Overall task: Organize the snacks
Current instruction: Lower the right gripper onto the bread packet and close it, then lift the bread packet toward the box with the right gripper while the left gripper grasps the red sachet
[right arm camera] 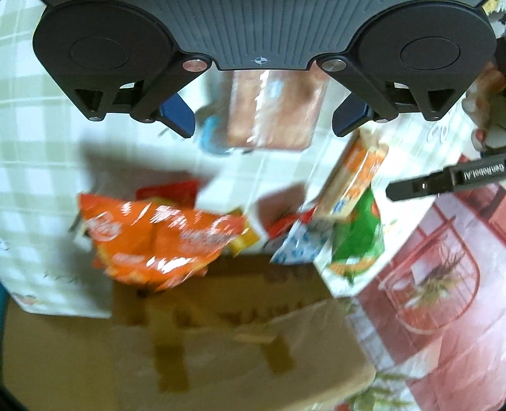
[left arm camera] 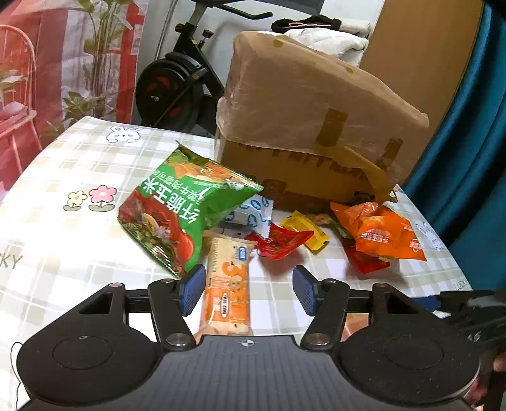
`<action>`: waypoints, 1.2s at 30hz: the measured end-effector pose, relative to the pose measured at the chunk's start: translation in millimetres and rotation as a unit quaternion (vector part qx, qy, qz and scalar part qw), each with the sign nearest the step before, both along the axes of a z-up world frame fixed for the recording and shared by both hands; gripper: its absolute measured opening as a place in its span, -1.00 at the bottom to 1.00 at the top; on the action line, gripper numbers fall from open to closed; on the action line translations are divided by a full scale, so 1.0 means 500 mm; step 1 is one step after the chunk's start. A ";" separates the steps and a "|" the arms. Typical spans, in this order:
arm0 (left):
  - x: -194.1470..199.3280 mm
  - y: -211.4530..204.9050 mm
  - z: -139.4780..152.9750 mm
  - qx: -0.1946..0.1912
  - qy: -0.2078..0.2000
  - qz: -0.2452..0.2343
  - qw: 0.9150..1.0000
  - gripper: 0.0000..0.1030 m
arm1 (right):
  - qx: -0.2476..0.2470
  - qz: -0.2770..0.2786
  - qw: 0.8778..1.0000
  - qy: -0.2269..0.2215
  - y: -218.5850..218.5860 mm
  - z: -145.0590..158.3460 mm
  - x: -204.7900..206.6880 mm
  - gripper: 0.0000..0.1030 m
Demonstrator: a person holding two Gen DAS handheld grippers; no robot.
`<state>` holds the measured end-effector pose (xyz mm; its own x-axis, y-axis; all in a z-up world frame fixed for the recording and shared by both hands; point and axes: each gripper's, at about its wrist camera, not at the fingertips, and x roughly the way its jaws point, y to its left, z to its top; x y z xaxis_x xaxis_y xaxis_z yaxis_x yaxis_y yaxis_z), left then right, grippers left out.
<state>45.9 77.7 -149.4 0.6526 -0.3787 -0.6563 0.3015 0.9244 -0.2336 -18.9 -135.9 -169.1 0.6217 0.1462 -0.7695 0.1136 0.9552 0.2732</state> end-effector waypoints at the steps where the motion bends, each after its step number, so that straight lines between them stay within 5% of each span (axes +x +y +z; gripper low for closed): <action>1: 0.000 0.002 0.000 0.000 -0.001 0.003 1.000 0.22 | -0.008 0.005 1.000 0.011 0.010 -0.004 0.005 0.79; 6: 0.003 0.016 -0.002 0.002 0.000 0.021 1.000 0.22 | -0.037 0.032 0.998 0.045 0.043 -0.018 0.026 0.75; 8: 0.008 0.020 -0.003 0.005 0.000 0.026 1.000 0.23 | -0.046 0.039 0.997 0.043 0.046 -0.022 0.033 0.38; 18: 0.067 0.044 0.005 0.022 -0.011 0.046 0.999 0.28 | -0.068 0.021 0.997 -0.011 0.004 -0.031 0.072 0.32; 24: 0.062 -0.018 0.002 0.011 -0.016 -0.012 1.000 0.21 | -0.079 0.010 0.997 -0.015 0.000 -0.034 0.063 0.32; 30: 0.060 -0.142 -0.020 0.091 -0.058 -0.098 0.989 0.18 | -0.071 -0.011 0.997 -0.016 -0.023 -0.033 0.028 0.31; 36: 0.098 -0.213 -0.068 0.140 -0.060 -0.131 0.980 0.07 | -0.059 -0.030 0.998 -0.021 -0.051 -0.037 0.008 0.31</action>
<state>95.0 -29.0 -183.2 0.6355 -0.3603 -0.6829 0.5472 0.8341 0.0692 -14.9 -161.2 -187.8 0.6590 0.0166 -0.7520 0.1629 0.9729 0.1643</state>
